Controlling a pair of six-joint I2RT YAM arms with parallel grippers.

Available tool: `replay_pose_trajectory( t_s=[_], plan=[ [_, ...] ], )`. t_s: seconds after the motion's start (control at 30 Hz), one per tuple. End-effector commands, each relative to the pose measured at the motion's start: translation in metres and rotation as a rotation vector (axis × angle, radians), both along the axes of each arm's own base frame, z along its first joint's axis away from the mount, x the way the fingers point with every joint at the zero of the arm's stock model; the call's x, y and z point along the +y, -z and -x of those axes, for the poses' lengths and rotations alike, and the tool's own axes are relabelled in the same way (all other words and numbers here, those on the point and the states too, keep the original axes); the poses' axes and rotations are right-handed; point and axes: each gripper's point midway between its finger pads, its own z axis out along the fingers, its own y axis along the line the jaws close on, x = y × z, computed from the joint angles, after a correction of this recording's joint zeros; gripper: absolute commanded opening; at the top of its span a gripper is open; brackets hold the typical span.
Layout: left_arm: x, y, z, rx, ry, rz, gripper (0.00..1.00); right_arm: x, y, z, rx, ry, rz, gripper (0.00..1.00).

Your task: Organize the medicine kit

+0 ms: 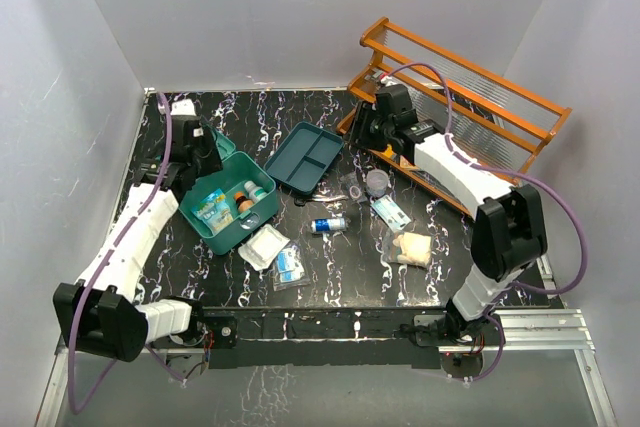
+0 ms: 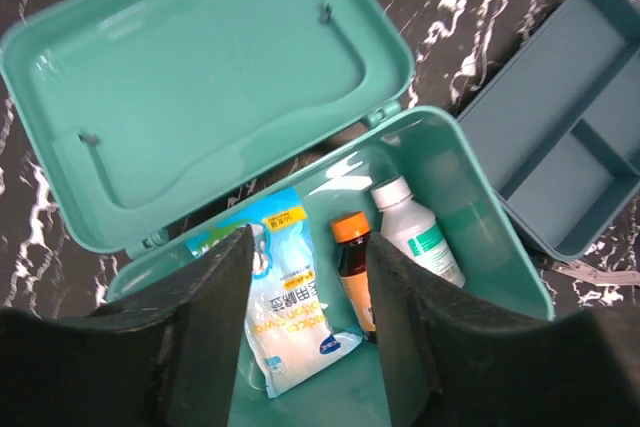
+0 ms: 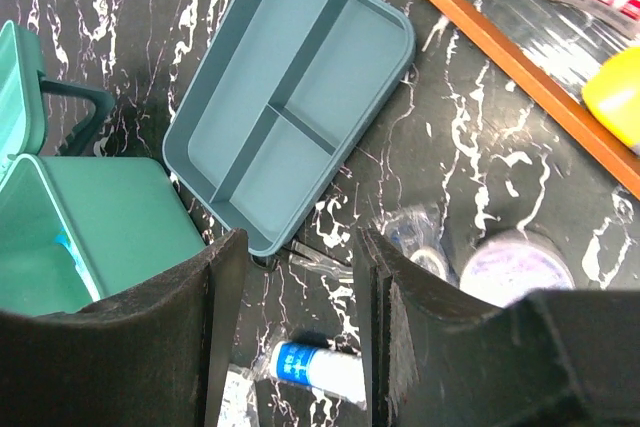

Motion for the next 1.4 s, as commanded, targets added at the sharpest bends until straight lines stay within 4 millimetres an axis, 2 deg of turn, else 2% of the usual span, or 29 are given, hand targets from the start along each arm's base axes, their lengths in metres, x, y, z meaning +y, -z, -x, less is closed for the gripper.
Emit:
replay_pose_trajectory(
  t_s=[0.0, 0.13, 0.3, 0.4, 0.5, 0.6, 0.73, 0.83, 1.0, 1.17, 1.33, 1.37],
  plan=[
    [0.005, -0.058, -0.009, -0.119, 0.054, -0.069, 0.51, -0.022, -0.032, 0.005, -0.071, 0.132, -0.008, 0.45],
    [-0.003, -0.108, -0.025, -0.250, 0.117, -0.073, 0.58, -0.037, -0.019, 0.021, -0.013, 0.192, 0.027, 0.45],
    [-0.042, -0.152, -0.034, -0.432, 0.351, -0.013, 0.58, -0.049, -0.005, 0.047, 0.023, 0.206, 0.038, 0.46],
    [-0.053, -0.174, -0.038, -0.514, 0.397, 0.014, 0.61, -0.063, 0.005, 0.061, 0.042, 0.250, 0.069, 0.47],
    [-0.070, -0.187, -0.039, -0.550, 0.476, 0.064, 0.65, -0.079, 0.015, 0.074, 0.062, 0.287, 0.115, 0.48],
    [-0.086, -0.193, -0.041, -0.559, 0.544, 0.116, 0.67, -0.105, 0.024, 0.090, 0.100, 0.391, 0.184, 0.50],
    [-0.102, -0.202, -0.042, -0.567, 0.608, 0.179, 0.71, -0.154, 0.040, 0.121, 0.168, 0.601, 0.316, 0.65],
    [-0.102, -0.207, -0.045, -0.576, 0.595, 0.192, 0.73, -0.170, 0.044, 0.136, 0.190, 0.672, 0.346, 0.68],
    [-0.092, -0.203, -0.050, -0.573, 0.543, 0.157, 0.87, -0.194, 0.058, 0.158, 0.254, 0.784, 0.398, 0.74],
    [-0.097, -0.198, -0.055, -0.561, 0.551, 0.184, 0.98, -0.200, 0.086, 0.171, 0.346, 0.777, 0.400, 0.76],
    [-0.108, -0.193, -0.058, -0.547, 0.584, 0.239, 0.99, -0.192, 0.102, 0.173, 0.390, 0.694, 0.343, 0.78],
    [-0.110, -0.193, -0.059, -0.549, 0.590, 0.248, 0.99, -0.185, 0.103, 0.169, 0.380, 0.650, 0.310, 0.80]
  ],
)
